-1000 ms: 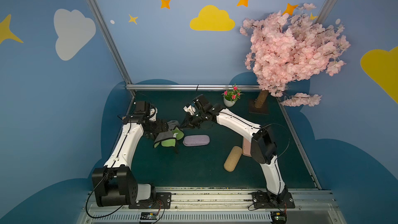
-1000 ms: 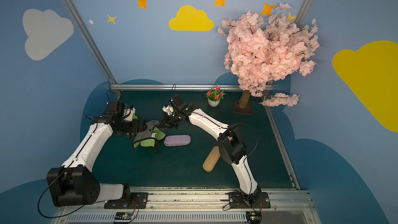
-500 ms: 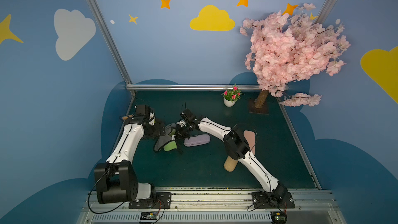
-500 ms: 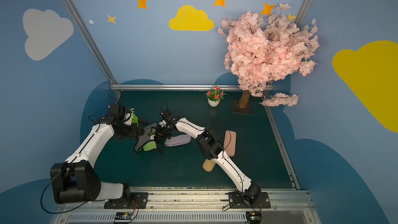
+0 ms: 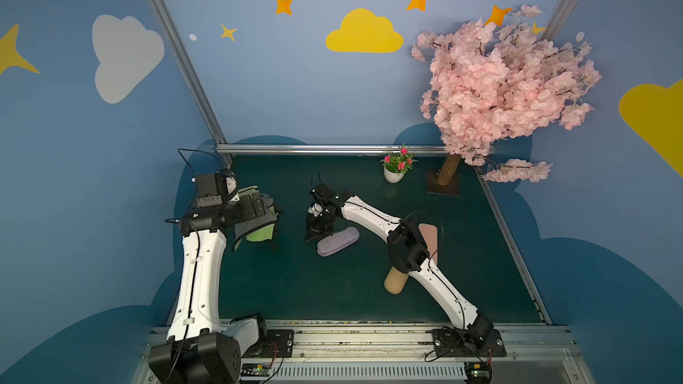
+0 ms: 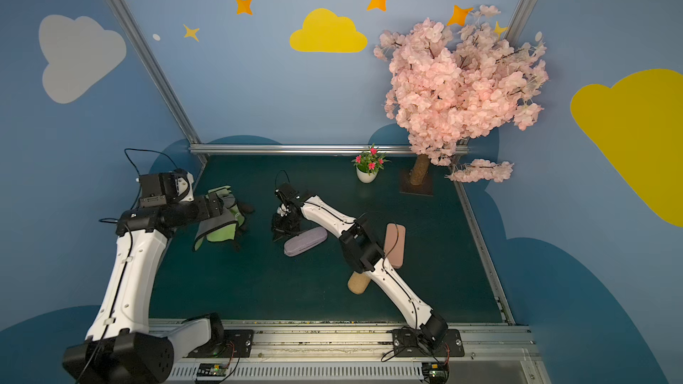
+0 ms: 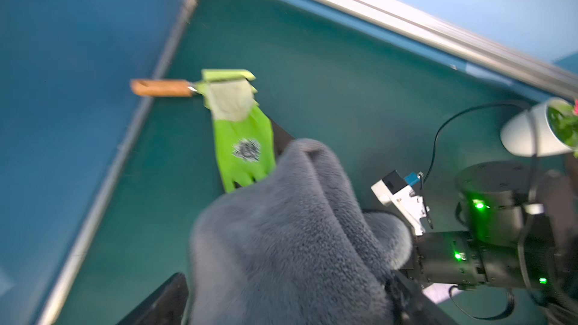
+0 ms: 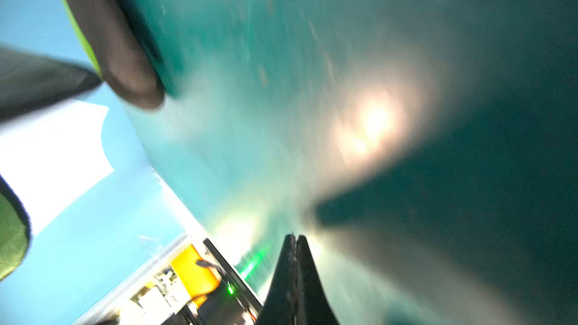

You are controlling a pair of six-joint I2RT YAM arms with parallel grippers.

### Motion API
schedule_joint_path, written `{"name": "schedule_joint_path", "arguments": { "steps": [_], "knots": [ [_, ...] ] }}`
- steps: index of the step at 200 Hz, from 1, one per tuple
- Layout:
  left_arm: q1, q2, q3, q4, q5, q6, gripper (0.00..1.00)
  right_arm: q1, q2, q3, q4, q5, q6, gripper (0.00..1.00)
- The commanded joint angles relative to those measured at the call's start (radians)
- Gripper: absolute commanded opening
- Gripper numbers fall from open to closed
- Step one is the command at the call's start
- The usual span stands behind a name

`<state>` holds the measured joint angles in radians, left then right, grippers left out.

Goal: Wipe the eyeglass case
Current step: Place the cleaning item at the center of the board.

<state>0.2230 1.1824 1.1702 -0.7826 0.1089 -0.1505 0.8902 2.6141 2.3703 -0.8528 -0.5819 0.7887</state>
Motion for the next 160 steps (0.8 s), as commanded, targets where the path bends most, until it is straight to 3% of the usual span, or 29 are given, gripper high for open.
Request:
{"name": "schedule_joint_path", "arguments": {
  "steps": [1, 29, 66, 77, 102, 137, 160],
  "knots": [
    [-0.007, 0.030, -0.124, 0.058, 0.174, -0.068, 0.96, 0.000, -0.265, -0.149, 0.055, 0.017, -0.053, 0.00],
    [-0.045, 0.030, -0.284, 0.196, 0.234, -0.184, 0.95, 0.012, -0.339, -0.267, 0.261, -0.122, 0.086, 0.00],
    [-0.064, 0.073, -0.365, 0.292, 0.266, -0.278, 0.90, 0.033, -0.258, -0.333, 0.565, -0.204, 0.336, 0.00],
    [-0.066, 0.069, -0.391, 0.316, 0.264, -0.300, 0.90, 0.035, -0.208, -0.294, 0.575, -0.210, 0.364, 0.00],
    [-0.065, 0.019, -0.374, 0.272, 0.178, -0.286, 0.90, 0.036, -0.149, -0.228, 0.504, -0.217, 0.319, 0.00],
    [-0.085, -0.071, -0.299, 0.214, 0.035, -0.224, 0.91, -0.003, -0.292, -0.359, 0.487, -0.177, 0.186, 0.00],
    [-0.171, -0.144, -0.321, 0.276, -0.030, -0.219, 0.93, -0.045, -0.430, -0.427, 0.436, -0.178, 0.081, 0.00]
  ]
}}
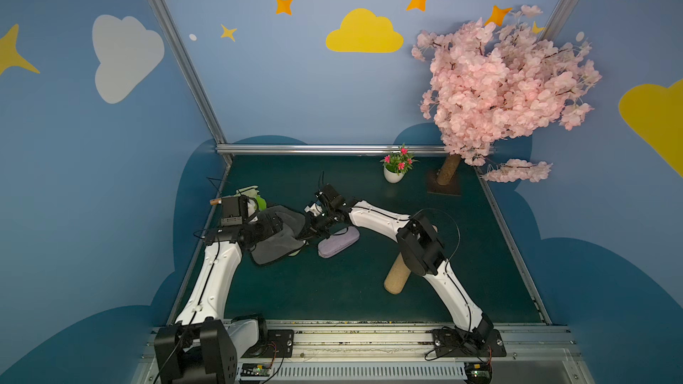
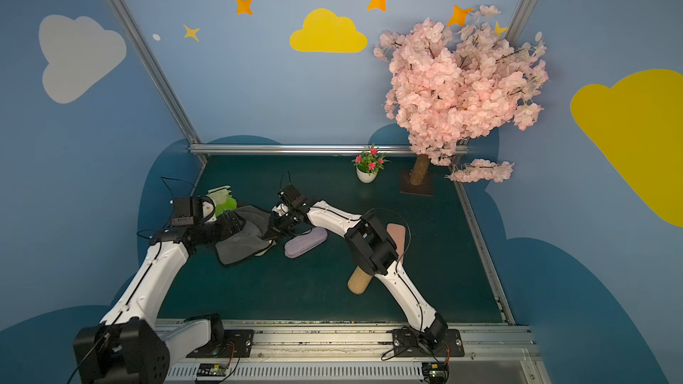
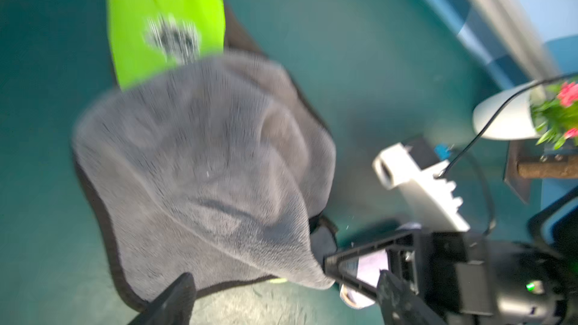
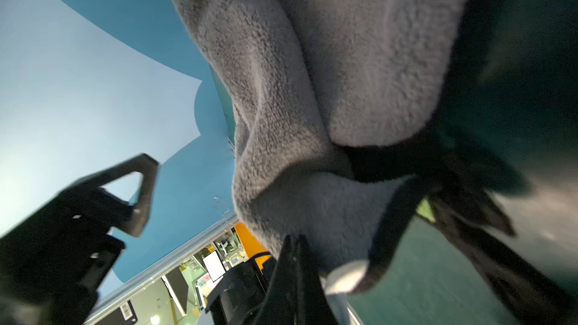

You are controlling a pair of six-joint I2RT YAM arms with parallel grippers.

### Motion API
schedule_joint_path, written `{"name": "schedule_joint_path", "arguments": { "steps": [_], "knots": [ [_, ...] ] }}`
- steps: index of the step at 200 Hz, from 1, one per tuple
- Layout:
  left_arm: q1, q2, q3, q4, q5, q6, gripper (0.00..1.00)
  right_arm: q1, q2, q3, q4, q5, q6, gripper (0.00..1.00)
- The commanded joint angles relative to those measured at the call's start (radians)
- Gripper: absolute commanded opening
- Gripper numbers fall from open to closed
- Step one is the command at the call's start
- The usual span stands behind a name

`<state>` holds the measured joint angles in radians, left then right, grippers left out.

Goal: Wipe the eyeglass case
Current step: Place the cleaning item at the center of the board, then reset both arms

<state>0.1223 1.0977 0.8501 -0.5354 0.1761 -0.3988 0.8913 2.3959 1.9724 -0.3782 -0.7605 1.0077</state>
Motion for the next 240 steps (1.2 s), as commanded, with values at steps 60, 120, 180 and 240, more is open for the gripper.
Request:
{"name": "schedule_joint_path", "arguments": {
  "steps": [60, 120, 180, 240],
  "knots": [
    [-0.437, -0.148, -0.183, 0.500, -0.436, 0.178, 1.00, -0.173, -0.759, -0.436, -0.373, 0.756, -0.629, 0.32],
    [-0.353, 0.054, -0.356, 0.933, -0.798, 0.222, 1.00, -0.468, -1.167, -1.241, 0.615, 1.380, -1.025, 0.64],
    [-0.160, 0.217, -0.492, 1.163, -0.579, 0.203, 1.00, -0.672, -0.994, -1.402, 0.949, 1.444, -1.071, 0.66],
    [-0.054, 0.310, -0.500, 1.332, -0.345, 0.264, 1.00, -0.702, -1.061, -1.514, 0.955, 1.305, -1.037, 0.71]
  ]
}}
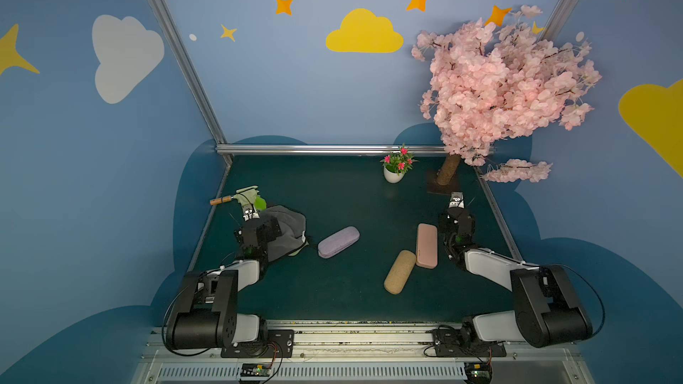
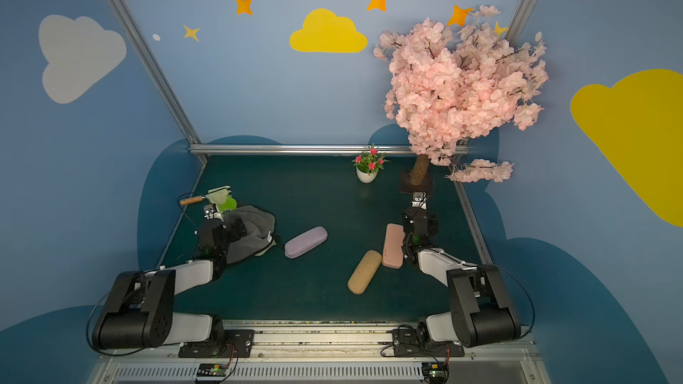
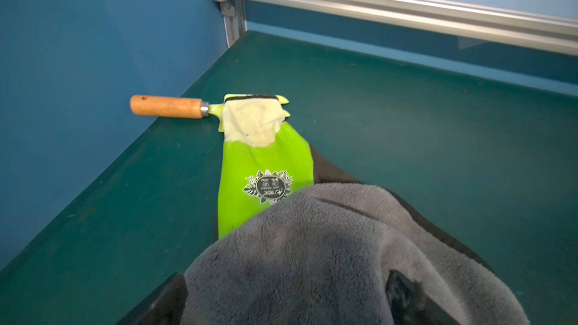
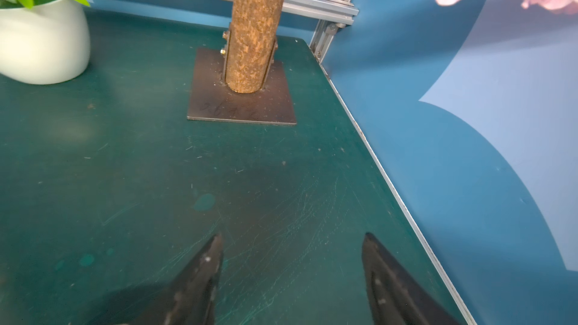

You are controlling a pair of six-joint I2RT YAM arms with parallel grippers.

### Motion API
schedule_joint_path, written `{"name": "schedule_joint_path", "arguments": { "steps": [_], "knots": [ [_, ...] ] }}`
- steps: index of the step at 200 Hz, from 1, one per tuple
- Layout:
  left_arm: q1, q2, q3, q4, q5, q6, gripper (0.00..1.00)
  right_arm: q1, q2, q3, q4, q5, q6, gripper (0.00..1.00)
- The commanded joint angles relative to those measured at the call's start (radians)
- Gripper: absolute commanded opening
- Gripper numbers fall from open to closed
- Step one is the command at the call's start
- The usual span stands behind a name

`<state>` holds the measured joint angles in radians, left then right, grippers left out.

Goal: Wipe the eyeglass case
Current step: Reset both arms

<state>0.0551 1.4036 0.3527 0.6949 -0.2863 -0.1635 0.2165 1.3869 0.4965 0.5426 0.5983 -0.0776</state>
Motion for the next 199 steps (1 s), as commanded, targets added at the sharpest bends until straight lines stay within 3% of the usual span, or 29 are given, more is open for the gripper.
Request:
{"name": "schedule_joint_path", "arguments": {
  "steps": [1, 17, 42, 54, 59, 77, 99, 127, 142, 199],
  "knots": [
    [0.013, 0.003, -0.003, 0.102, 0.119, 0.029, 1.00, -0.030, -0.053, -0.042, 0.034, -0.055, 0.055, 0.71],
    [0.020, 0.025, -0.011, 0.137, 0.128, 0.022, 1.00, -0.067, -0.057, -0.092, 0.074, -0.080, 0.093, 0.71],
    [0.016, 0.078, -0.035, 0.206, 0.215, 0.071, 1.00, -0.090, 0.014, -0.106, 0.210, -0.263, 0.083, 0.88],
    [0.010, 0.189, -0.068, 0.432, 0.210, 0.082, 1.00, -0.097, 0.061, -0.109, 0.236, -0.364, 0.029, 0.89],
    [0.010, 0.196, -0.080, 0.461, 0.215, 0.086, 1.00, -0.096, 0.087, -0.114, 0.258, -0.352, 0.042, 0.89],
    [0.006, 0.111, -0.031, 0.232, 0.198, 0.080, 1.00, -0.111, 0.196, -0.145, 0.482, -0.322, 0.064, 0.90],
    [-0.008, 0.172, -0.055, 0.379, 0.170, 0.090, 1.00, -0.127, 0.127, -0.105, 0.284, -0.335, 0.105, 0.92],
    [-0.018, 0.171, -0.009, 0.294, 0.187, 0.110, 1.00, -0.127, 0.182, -0.148, 0.461, -0.338, 0.084, 0.92],
    [-0.029, 0.168, -0.005, 0.278, 0.188, 0.121, 1.00, -0.127, 0.160, -0.134, 0.396, -0.342, 0.094, 0.92],
    [-0.051, 0.173, 0.002, 0.269, 0.200, 0.163, 1.00, -0.128, 0.174, -0.145, 0.440, -0.343, 0.090, 0.93]
  ]
}}
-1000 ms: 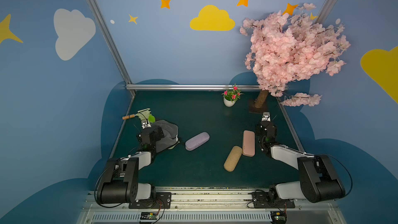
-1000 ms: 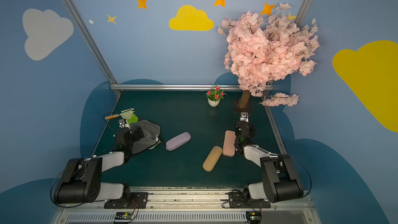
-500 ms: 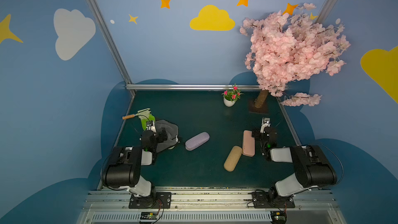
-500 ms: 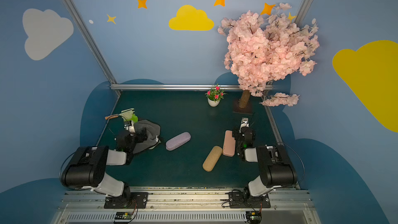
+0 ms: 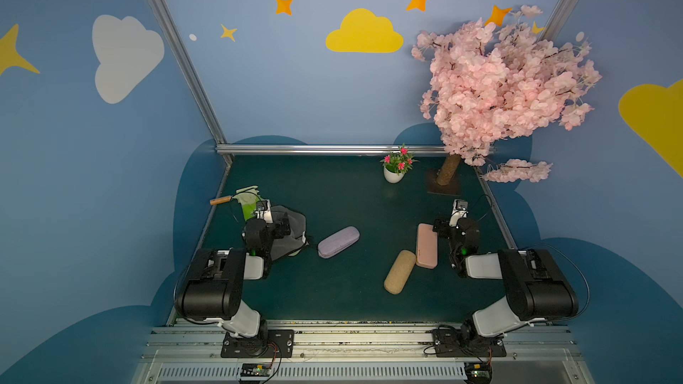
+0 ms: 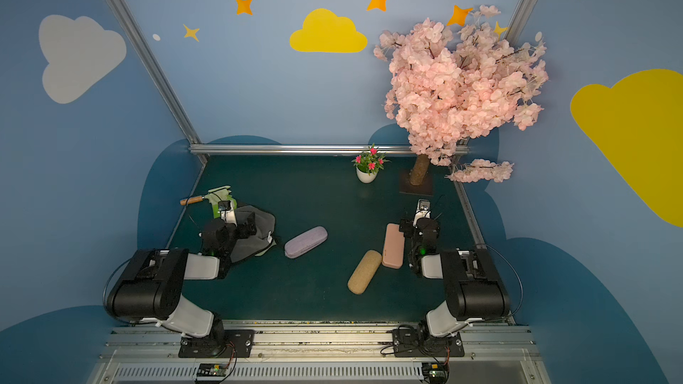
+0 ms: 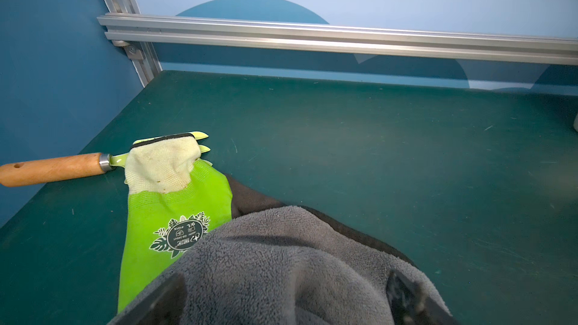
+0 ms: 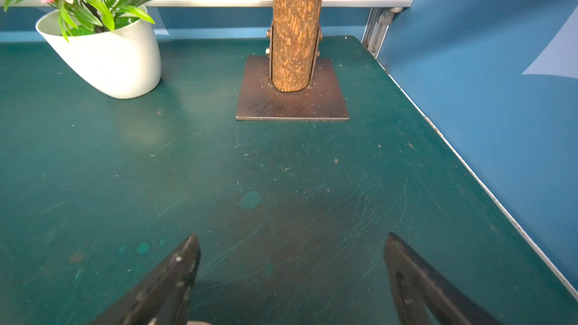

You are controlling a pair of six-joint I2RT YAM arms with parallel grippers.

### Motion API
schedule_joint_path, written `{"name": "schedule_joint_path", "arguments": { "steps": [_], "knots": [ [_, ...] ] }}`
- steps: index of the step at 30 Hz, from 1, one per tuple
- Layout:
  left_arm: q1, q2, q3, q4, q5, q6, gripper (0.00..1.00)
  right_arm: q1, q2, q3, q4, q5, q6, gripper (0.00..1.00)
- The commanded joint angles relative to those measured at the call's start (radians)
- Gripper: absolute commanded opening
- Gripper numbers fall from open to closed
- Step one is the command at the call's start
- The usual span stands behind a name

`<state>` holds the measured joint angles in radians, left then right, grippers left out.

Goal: Wipe the eyeglass case
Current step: Reset both arms

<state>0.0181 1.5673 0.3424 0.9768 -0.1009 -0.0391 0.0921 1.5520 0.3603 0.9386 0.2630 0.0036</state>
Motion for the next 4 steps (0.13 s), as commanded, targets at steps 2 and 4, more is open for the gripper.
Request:
{"name": "schedule_joint_path", "arguments": {
  "steps": [2, 4],
  "knots": [
    [-0.015, 0.007, 0.009, -0.012, 0.018, 0.037, 1.00, -0.003, 0.007, -0.009, 0.040, -0.008, 0.010, 0.93],
    [-0.011, 0.006, 0.011, -0.013, 0.024, 0.030, 1.00, -0.004, 0.009, -0.010, 0.042, -0.007, 0.008, 0.93]
  ]
}}
